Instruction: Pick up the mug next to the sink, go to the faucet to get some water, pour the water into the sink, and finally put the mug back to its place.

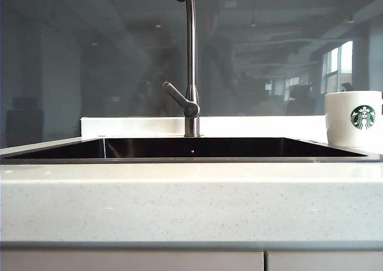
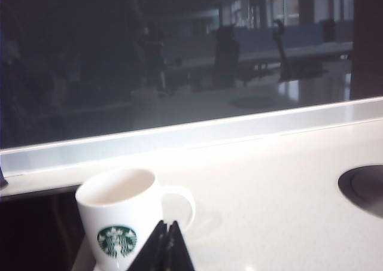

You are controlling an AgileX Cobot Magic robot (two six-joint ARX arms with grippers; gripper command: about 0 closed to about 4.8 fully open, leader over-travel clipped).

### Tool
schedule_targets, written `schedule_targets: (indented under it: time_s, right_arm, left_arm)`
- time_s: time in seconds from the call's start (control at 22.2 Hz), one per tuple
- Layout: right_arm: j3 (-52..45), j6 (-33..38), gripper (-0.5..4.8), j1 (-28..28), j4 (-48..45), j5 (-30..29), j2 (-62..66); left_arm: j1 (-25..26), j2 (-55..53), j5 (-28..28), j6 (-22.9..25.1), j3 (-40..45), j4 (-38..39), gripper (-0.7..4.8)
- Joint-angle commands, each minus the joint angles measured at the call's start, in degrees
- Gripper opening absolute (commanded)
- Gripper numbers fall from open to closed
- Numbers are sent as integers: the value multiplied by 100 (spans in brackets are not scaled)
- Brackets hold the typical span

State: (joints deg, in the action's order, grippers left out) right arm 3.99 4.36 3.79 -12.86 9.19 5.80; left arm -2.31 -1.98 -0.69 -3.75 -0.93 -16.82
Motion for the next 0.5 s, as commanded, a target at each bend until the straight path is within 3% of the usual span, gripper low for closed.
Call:
schedule_targets:
  time_s: [0.05, 0.14, 0.23, 0.27, 0.32, 0.36, 0.5]
  right_arm:
    - [271, 13, -5, -2, -555, 28, 1224]
    - [531, -35, -5, 42, -1300, 20, 2430]
    - [859, -205, 39, 247, -2068, -304, 3757]
    - [1117, -313, 89, 457, -2586, -887, 4660]
    - [1235, -413, 104, 560, -2791, -1226, 5031]
    - [1523, -616, 117, 758, -3150, -1926, 5823]
    - [1967, -636, 124, 984, -3407, -2422, 6832]
  left_arm:
    - [9, -629, -11, -39, -136, -350, -5]
    - [9, -1338, 92, -39, -188, -1036, -5]
    - [9, -2221, 92, -39, -321, -1718, -5]
    - [9, -2918, 101, -37, -472, -2149, -5]
    - [11, -3230, 146, -35, -553, -2328, -5]
    - [11, -3974, 378, -37, -782, -2756, -5]
    - [11, -5333, 839, -33, -1318, -3484, -5]
